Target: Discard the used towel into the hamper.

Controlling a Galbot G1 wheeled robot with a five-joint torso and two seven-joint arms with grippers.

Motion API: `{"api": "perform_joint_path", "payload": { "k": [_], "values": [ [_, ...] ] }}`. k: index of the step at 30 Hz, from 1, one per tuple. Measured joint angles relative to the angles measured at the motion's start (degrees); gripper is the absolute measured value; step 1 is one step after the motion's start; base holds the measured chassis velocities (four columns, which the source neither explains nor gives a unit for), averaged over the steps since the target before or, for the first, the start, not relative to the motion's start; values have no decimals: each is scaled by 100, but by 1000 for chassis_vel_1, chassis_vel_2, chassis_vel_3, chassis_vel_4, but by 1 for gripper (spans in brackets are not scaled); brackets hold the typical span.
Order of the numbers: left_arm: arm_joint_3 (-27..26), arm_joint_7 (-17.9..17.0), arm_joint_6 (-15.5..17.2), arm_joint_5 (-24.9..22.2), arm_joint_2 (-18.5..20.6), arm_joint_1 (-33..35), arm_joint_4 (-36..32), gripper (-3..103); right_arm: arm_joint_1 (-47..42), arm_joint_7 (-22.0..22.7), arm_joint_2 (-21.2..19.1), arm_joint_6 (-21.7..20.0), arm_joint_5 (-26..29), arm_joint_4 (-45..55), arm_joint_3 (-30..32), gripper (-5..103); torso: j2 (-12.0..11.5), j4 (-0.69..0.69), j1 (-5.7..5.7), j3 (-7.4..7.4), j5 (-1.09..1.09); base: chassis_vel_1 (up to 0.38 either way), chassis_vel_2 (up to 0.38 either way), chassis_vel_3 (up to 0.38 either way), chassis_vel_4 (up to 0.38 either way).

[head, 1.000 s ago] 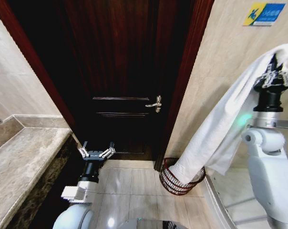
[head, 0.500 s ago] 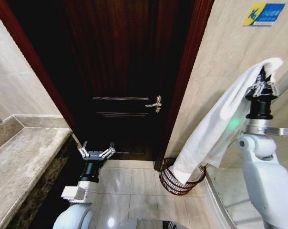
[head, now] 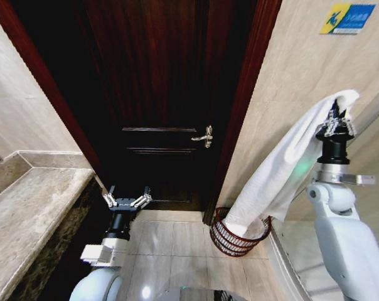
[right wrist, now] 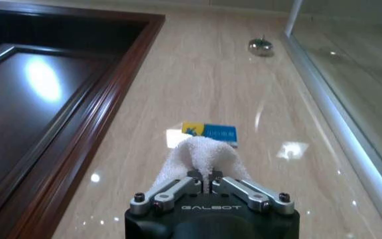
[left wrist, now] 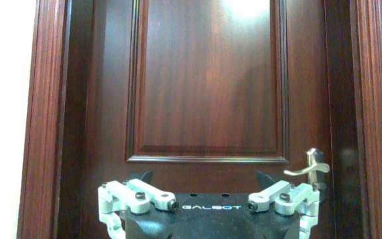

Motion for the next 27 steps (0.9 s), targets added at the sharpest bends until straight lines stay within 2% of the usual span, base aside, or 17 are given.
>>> {"api": "perform_joint_path", "payload": {
  "k": [3,12,17,27],
  "values": [
    [0,0,0,0,0,0,0,100,-13,-166,88,190,74,-222,-91,4,0,0,0,0,1,0,0,0,0],
    [0,0,0,0,0,0,0,100,-105,-292,262,377,78,-431,-147,4,0,0,0,0,0,0,0,0,0],
    [0,0,0,0,0,0,0,100,-142,-586,338,561,155,-665,-226,4,0,0,0,0,-1,0,0,0,0],
    [0,0,0,0,0,0,0,100,-166,-666,515,773,38,-1165,-310,4,0,0,0,0,0,0,0,0,0]
  ]
}}
